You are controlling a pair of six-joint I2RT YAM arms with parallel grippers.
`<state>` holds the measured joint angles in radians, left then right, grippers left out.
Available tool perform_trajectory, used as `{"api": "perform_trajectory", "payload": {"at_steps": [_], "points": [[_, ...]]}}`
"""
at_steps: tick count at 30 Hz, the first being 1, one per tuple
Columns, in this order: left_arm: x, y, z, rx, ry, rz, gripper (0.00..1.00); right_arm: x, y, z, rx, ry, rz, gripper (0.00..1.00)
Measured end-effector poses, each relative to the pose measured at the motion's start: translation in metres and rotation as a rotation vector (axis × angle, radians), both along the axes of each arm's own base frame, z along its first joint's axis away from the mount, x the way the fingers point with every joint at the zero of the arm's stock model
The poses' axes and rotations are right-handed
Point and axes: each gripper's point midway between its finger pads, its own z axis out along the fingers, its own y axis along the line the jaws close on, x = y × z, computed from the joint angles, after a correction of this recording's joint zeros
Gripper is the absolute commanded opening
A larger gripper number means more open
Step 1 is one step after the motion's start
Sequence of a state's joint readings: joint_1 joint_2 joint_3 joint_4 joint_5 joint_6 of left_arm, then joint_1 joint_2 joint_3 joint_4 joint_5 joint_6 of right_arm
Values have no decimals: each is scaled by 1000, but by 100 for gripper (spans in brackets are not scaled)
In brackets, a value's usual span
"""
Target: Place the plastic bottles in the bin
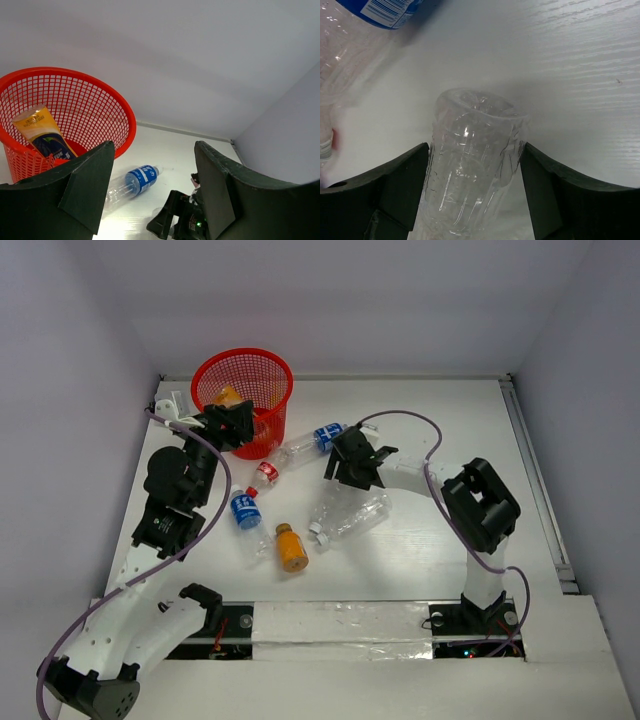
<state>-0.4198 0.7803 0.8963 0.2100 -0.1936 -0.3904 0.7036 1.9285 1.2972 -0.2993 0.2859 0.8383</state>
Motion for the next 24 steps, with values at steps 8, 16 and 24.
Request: {"api": "perform_trajectory", "payload": {"at_steps": [8, 16, 24], "points": [[1, 0, -1, 1, 3, 1, 61, 1, 6, 19, 100, -56, -28, 57], [1, -1, -5, -14, 22, -2, 13, 1, 8, 114, 284, -261, -13, 56], [-5, 3, -32, -68, 191, 19, 19, -2, 9, 230, 433, -503, 57, 54]]}}
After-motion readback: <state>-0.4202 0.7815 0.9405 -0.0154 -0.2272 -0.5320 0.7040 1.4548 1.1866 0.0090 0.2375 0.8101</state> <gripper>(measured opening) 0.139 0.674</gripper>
